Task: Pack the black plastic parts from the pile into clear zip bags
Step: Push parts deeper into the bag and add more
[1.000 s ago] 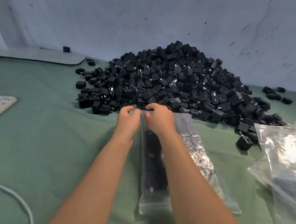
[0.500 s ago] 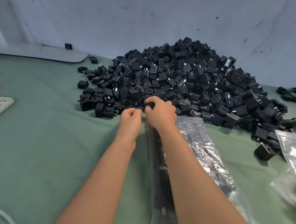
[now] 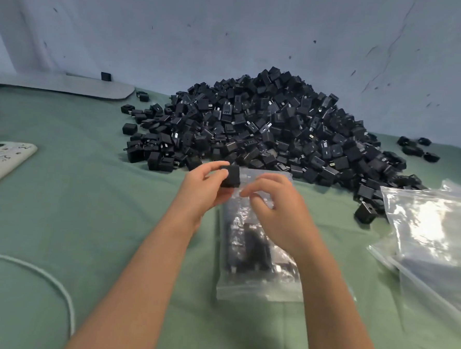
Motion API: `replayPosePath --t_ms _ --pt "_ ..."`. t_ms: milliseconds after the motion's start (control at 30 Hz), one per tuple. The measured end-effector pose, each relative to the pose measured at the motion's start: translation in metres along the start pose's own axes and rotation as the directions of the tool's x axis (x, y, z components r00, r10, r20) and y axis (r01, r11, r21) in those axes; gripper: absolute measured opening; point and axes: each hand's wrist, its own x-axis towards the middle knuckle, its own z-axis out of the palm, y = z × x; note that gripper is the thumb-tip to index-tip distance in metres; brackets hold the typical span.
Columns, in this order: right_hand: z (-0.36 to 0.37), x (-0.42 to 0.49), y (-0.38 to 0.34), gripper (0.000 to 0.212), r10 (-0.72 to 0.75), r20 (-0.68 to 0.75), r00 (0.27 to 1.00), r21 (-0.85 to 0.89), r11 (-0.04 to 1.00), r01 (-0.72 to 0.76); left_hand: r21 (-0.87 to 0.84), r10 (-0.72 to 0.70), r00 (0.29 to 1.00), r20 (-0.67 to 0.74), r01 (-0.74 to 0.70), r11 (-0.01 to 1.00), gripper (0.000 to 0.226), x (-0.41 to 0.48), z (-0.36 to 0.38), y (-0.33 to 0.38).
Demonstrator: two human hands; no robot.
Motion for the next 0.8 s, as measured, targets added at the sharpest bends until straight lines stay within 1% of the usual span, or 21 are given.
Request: replayPosePath --t_ms 33,100,167,233,300,333,367,433,467,500,567,633,733,800 --pt "-0.005 -0.010 0.001 0.028 0.004 0.003 1.000 0.004 1.000 -0.004 0.033 -0.006 0.999 0.035 0.005 0.999 0.019 -0.009 0.001 0.000" --pt "-0.009 -0.031 0.002 0.029 -0.007 0.071 0.997 0.006 1.000 0.007 0.093 -0.005 0.994 0.107 -0.005 0.996 0.017 -0.027 0.006 -0.003" --pt "-0.011 -0.053 0.003 0.030 -0.015 0.113 0.994 0.028 1.000 0.012 0.178 0.014 0.990 0.138 -0.039 0.983 0.013 -0.045 0.013 -0.007" --pt "-0.013 -0.076 0.005 0.034 -0.002 0.107 0.994 0.046 0.999 -0.002 0.285 0.026 0.991 0.134 -0.063 0.957 0.014 -0.059 0.021 -0.013" --pt "-0.016 -0.097 0.008 0.037 0.020 0.079 0.997 0.022 1.000 -0.022 0.370 0.032 0.989 0.147 -0.085 0.925 0.020 -0.072 0.028 -0.021" --pt "-0.017 -0.107 0.012 0.038 0.045 0.051 0.998 0.007 0.999 -0.045 0.417 0.056 0.986 0.156 -0.117 0.902 0.023 -0.077 0.032 -0.024" --pt "-0.019 -0.116 0.016 0.038 0.080 0.012 0.997 -0.009 0.997 -0.080 0.477 0.104 0.980 0.168 -0.173 0.862 0.024 -0.083 0.036 -0.027" --pt "-0.025 -0.132 0.025 0.034 0.167 -0.077 0.983 -0.062 0.983 -0.171 0.593 0.221 0.947 0.232 -0.317 0.740 0.023 -0.093 0.042 -0.033" --pt "-0.028 -0.140 0.029 0.033 0.206 -0.114 0.972 -0.091 0.972 -0.216 0.637 0.258 0.920 0.297 -0.392 0.664 0.024 -0.098 0.045 -0.035" --pt "-0.030 -0.146 0.033 0.032 0.237 -0.140 0.961 -0.120 0.960 -0.254 0.676 0.266 0.887 0.378 -0.461 0.575 0.027 -0.101 0.048 -0.038" --pt "-0.031 -0.157 0.038 0.030 0.279 -0.168 0.945 -0.172 0.936 -0.307 0.731 0.216 0.827 0.519 -0.560 0.390 0.035 -0.107 0.056 -0.044" --pt "-0.027 -0.163 0.042 0.028 0.307 -0.183 0.934 -0.217 0.914 -0.343 0.761 0.156 0.800 0.580 -0.600 0.246 0.040 -0.109 0.062 -0.049" --pt "-0.019 -0.161 0.044 0.030 0.325 -0.249 0.912 -0.202 0.904 -0.377 0.770 0.110 0.780 0.616 -0.626 0.120 0.038 -0.110 0.070 -0.054" --pt "-0.017 -0.154 0.044 0.029 0.319 -0.304 0.898 -0.170 0.909 -0.380 0.773 0.103 0.777 0.621 -0.629 0.084 0.036 -0.110 0.072 -0.055"
